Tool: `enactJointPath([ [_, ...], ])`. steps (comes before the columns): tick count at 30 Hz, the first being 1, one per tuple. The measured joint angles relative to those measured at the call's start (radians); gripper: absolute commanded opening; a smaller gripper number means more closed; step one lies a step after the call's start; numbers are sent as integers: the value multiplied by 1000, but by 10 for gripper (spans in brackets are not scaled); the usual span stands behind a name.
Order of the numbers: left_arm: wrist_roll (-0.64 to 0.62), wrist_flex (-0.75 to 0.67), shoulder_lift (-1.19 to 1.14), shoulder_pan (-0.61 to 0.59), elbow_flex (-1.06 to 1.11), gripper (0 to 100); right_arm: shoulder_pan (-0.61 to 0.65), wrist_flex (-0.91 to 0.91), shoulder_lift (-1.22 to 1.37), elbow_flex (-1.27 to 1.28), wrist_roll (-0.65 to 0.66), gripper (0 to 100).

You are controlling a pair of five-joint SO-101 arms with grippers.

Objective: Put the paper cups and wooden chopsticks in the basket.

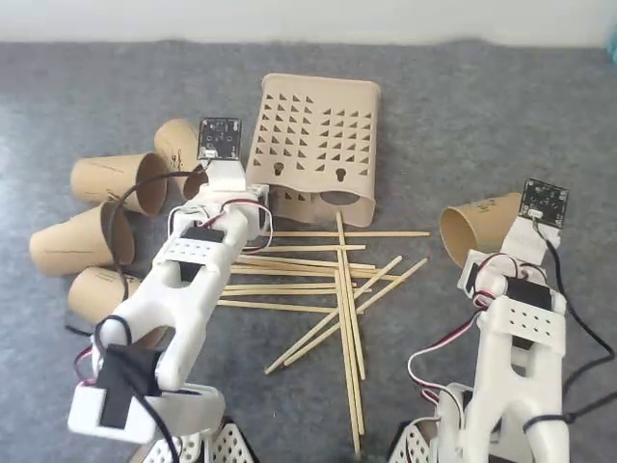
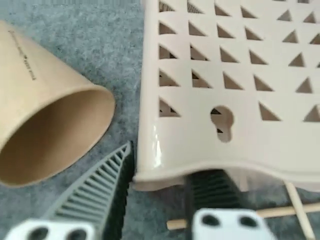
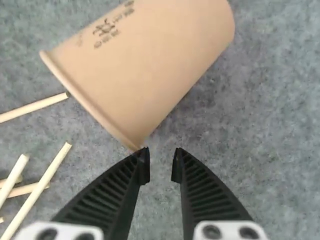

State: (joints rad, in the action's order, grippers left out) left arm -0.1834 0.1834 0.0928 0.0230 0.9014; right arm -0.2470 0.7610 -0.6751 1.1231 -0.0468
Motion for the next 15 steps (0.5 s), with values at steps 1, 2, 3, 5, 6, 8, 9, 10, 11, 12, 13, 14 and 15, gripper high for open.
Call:
enactJointPath([
  [1,0,2,2,0,0,16,0,0,0,0,0,102],
  [2,0,15,12,0,0,12,0,0,0,0,0,102],
  [3,0,41,31,0,0,11,3,0,0,2,0,102],
  [5,0,112,84,14,0,11,14,0,0,3,0,102],
  [6,0,152,115,26,-3,11,17,0,0,3,0,102],
  [8,-2,238,175,55,-29,11,14,0,0,3,0,102],
  [9,-3,275,207,71,-43,11,12,0,0,3,0,102],
  [10,-5,310,235,86,-57,11,12,0,0,3,0,102],
  [11,-6,344,258,101,-74,11,14,0,0,3,0,102],
  [12,-8,377,279,117,-91,11,14,0,0,3,0,102],
  [13,-29,411,293,126,-117,11,14,0,0,3,0,102],
  [14,-55,448,302,132,-146,11,14,0,0,3,0,102],
  [15,-83,488,304,133,-181,11,14,0,0,3,0,102],
])
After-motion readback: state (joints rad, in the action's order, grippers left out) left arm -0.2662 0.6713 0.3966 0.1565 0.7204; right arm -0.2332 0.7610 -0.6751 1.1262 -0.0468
